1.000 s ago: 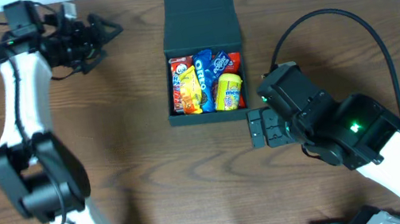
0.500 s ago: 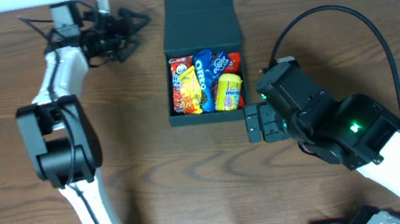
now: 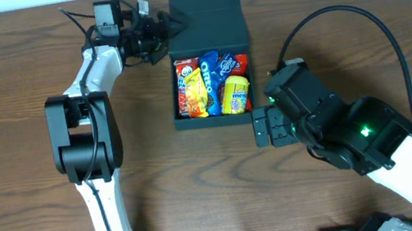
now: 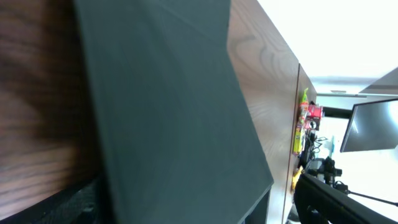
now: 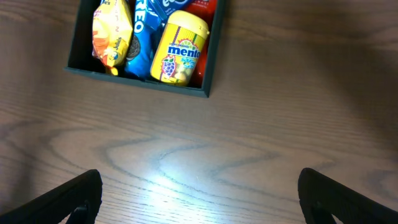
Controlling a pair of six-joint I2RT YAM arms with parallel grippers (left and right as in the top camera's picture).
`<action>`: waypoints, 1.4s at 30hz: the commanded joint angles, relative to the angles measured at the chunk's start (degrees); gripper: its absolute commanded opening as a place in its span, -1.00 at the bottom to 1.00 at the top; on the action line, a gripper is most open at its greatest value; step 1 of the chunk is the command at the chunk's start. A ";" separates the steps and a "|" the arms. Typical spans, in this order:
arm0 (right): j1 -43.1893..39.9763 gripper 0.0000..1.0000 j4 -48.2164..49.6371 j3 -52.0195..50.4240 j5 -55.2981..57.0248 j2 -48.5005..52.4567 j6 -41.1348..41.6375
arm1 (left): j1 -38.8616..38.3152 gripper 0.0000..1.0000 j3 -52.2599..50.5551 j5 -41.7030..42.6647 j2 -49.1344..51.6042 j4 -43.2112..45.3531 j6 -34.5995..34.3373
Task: Pack container
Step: 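Push the box lid closed with the left gripper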
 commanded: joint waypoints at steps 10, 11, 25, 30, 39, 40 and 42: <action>0.37 0.98 -0.02 0.02 1.62 -0.61 0.94 | -2.27 0.91 1.11 8.20 0.50 7.74 5.90; 0.37 0.98 -0.02 0.02 1.70 -0.61 0.94 | -2.27 0.91 1.11 8.83 0.50 8.39 5.90; 0.37 0.98 0.00 0.02 3.19 -0.61 0.94 | -2.25 0.91 1.14 20.33 -0.63 14.38 10.71; 0.37 0.99 0.00 0.02 3.67 -0.61 0.94 | -2.27 0.91 1.14 19.80 -3.85 14.19 12.00; 0.37 0.98 0.02 0.00 4.50 -0.61 0.94 | -2.34 0.91 1.11 12.96 -12.83 -3.06 25.49; 0.37 0.98 0.04 0.00 4.61 -0.61 0.94 | -2.38 0.92 1.11 12.02 -13.66 -5.57 27.56; 0.37 0.99 0.20 -0.02 4.70 -0.61 0.94 | -2.51 0.91 1.11 10.32 -15.58 -11.32 32.30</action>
